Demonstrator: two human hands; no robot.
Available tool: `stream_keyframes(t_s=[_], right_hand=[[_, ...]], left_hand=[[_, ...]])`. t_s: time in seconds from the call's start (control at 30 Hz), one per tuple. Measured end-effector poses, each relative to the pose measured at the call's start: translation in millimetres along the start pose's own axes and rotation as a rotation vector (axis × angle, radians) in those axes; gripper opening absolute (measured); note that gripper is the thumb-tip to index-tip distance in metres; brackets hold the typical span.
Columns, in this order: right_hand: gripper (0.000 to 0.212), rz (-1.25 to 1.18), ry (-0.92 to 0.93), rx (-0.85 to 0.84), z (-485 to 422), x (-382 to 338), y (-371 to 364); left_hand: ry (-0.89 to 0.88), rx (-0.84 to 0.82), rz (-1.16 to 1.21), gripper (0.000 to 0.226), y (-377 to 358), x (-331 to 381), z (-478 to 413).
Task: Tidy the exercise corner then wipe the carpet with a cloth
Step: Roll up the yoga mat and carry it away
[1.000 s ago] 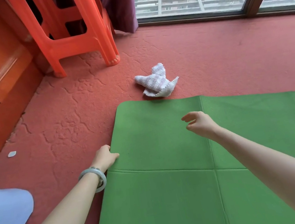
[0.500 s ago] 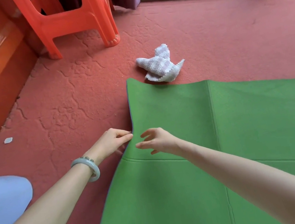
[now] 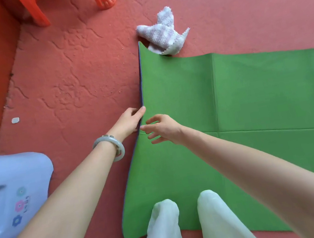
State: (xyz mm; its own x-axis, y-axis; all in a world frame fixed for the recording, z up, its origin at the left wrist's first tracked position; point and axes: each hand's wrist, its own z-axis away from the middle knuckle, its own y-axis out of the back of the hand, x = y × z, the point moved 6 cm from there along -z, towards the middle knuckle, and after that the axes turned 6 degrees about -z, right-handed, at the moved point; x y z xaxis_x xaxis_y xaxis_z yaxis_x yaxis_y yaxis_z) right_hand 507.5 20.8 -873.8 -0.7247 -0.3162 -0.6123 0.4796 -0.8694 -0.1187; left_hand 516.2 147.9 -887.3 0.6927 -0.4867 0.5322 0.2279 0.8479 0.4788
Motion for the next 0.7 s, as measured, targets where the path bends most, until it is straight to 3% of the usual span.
stream_keyframes(t_s=[0.07,0.27,0.4,0.5,0.7], right_hand=[[0.039,0.002,-0.029,0.033,40,-10,8],[0.030,0.045,0.015,0.220,191,-63,67],[0.025,0.058,0.095,0.346,306,-117,102],[0.023,0.047,0.146,0.365,376,-156,105],[0.024,0.071,0.235,0.385,440,-215,75]], left_hand=[[0.052,0.024,-0.098,0.061,17,5,35],[0.197,-0.008,-0.158,0.052,79,21,166],[0.103,0.077,-0.145,0.037,152,77,274],[-0.027,0.124,-0.294,0.030,206,121,339],[-0.253,0.110,-0.404,0.031,254,181,396]])
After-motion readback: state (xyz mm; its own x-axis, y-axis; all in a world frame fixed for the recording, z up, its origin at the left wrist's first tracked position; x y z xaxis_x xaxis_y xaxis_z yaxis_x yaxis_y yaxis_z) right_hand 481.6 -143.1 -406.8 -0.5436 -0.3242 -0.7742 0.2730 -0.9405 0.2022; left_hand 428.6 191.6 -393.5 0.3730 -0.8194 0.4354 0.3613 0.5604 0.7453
